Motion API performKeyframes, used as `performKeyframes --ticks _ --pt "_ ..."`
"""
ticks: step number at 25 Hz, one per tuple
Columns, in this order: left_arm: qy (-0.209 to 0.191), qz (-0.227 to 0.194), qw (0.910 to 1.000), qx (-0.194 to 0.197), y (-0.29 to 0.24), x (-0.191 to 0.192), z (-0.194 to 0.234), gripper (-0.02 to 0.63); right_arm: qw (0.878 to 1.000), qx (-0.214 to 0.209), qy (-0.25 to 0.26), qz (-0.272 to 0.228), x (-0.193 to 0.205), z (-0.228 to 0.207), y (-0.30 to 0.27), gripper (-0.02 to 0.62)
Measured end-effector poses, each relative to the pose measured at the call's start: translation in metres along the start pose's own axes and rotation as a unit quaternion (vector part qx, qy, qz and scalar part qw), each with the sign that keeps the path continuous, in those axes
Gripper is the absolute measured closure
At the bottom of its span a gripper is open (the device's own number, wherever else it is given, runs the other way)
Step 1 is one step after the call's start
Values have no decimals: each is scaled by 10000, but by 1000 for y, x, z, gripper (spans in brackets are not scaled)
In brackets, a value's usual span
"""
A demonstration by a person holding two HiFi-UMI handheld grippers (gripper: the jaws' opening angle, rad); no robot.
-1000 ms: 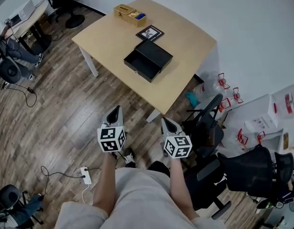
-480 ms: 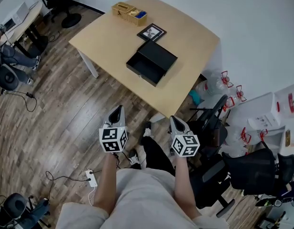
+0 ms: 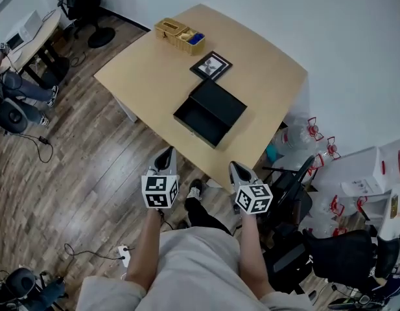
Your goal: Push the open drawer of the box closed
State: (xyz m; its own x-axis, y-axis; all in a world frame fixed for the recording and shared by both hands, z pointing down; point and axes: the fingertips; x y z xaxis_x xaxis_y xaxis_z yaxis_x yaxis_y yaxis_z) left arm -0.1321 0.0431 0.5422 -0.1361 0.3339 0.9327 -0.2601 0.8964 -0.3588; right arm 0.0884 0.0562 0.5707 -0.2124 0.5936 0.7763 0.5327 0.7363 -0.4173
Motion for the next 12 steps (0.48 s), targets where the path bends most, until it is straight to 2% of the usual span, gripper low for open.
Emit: performKeyframes --ticks 3,6,12 --pt "-70 20 10000 62 -23 -8 2 554 9998 -168 18 41 -17 -13 -23 594" --pt "-173 145 9997 137 -44 -7 5 554 9996 -95 221 135 -33 -28 -45 594" --pt "-220 362 9986 319 -81 -2 4 554 9971 -316 547 417 -60 -60 -73 594"
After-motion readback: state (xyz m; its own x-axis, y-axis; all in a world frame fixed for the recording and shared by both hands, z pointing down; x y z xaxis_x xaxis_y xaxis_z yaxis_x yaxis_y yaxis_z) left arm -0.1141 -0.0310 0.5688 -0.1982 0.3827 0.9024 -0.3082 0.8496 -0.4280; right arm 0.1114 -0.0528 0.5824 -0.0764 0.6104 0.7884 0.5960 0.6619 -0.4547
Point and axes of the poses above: the fingertips, and each gripper's own axes: y backward along the fingers, z to its left, x out of its underside, and after that the axes turned 13 degrees about -y, right-handed
